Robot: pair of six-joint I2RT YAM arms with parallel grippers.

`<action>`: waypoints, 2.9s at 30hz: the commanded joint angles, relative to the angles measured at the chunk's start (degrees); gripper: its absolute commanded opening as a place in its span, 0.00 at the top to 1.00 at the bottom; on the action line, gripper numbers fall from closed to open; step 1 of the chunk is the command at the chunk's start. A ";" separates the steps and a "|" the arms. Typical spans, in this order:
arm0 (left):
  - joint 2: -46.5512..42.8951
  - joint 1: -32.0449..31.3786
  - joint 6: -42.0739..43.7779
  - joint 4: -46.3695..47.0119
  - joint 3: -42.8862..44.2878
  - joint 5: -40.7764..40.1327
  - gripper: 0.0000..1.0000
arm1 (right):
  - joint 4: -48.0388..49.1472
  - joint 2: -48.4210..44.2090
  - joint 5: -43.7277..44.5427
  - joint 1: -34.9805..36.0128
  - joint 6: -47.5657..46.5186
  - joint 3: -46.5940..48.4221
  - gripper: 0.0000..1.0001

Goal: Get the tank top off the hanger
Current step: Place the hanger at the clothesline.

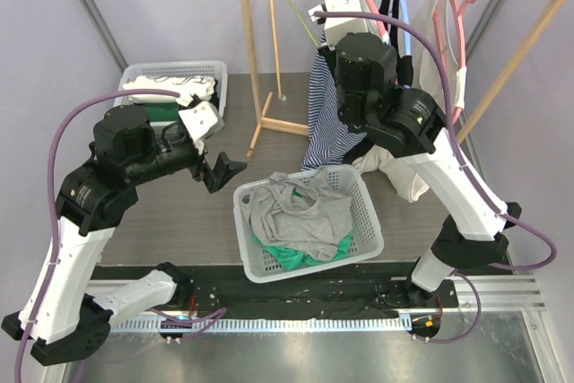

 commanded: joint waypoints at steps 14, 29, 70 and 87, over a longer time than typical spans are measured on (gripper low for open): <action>-0.66 -0.07 1.54 1.80 0.08 0.03 0.00 | 1.41 4.66 -7.55 -2.93 4.45 2.88 0.99; -1.27 -0.07 1.02 1.72 -0.01 0.20 0.00 | 2.11 3.78 0.88 -3.37 5.69 5.26 0.99; -3.29 -0.07 1.37 1.63 -0.89 0.11 0.00 | 4.13 -1.49 -0.60 -3.28 10.52 -0.27 0.99; -2.77 -0.07 1.02 1.36 0.52 0.90 0.00 | 4.13 -3.86 -2.71 -5.56 12.71 -5.99 0.99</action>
